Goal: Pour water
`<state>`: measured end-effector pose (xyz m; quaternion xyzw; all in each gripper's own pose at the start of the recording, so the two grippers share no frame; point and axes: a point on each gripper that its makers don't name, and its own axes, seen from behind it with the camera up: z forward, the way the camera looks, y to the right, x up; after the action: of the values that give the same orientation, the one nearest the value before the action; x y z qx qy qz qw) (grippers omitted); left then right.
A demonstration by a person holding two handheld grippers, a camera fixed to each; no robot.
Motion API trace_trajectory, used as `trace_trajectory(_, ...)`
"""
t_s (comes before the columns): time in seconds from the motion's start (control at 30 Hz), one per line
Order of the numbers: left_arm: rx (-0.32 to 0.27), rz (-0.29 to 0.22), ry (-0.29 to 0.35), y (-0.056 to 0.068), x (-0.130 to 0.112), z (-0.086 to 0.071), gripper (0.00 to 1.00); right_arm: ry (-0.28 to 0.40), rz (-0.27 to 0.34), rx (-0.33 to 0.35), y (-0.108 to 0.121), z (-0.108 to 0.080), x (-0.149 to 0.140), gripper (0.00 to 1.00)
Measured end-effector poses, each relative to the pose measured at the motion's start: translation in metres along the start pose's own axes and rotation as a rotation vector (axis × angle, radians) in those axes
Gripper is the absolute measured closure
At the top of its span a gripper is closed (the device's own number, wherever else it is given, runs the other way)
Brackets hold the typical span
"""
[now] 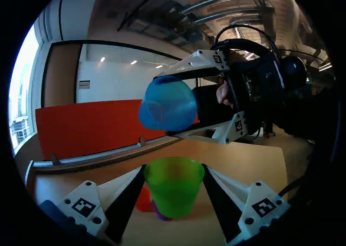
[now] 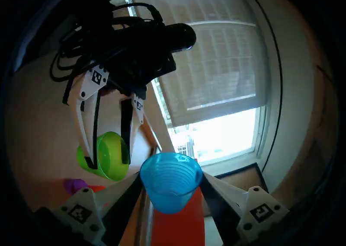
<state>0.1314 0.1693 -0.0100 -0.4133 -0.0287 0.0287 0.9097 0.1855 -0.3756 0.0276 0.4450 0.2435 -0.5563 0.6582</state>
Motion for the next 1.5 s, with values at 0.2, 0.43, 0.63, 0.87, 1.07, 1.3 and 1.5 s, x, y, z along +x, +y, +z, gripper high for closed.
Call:
trace_trajectory(0.2,0.001,0.004,-0.002,-0.001,0.002,0.000,0.10,0.012,0.070,-0.008,0.001,-0.001,-0.004,0.09)
trace_trajectory(0.43,0.006,0.009,-0.005,-0.003,0.002,0.000,0.10,0.017,0.155,-0.010,-0.001,-0.002,-0.009,0.09)
trace_trajectory(0.63,0.008,0.014,-0.009,-0.002,0.002,-0.002,0.10,0.026,0.253,-0.012,-0.001,-0.003,-0.013,0.09)
trace_trajectory(0.87,0.010,0.018,-0.013,-0.003,0.001,-0.001,0.10,0.027,0.339,-0.010,-0.005,-0.004,-0.018,0.09)
trace_trajectory(1.07,0.012,0.021,-0.016,-0.004,0.000,-0.001,0.10,0.035,0.409,-0.001,-0.009,-0.005,-0.018,0.09)
trace_trajectory(1.3,0.014,0.028,-0.018,-0.004,0.002,-0.003,0.10,0.042,0.483,0.001,-0.009,-0.004,-0.019,0.09)
trace_trajectory(1.5,0.015,0.032,-0.020,-0.005,0.002,-0.004,0.10,0.052,0.558,0.006,-0.010,-0.003,-0.019,0.09)
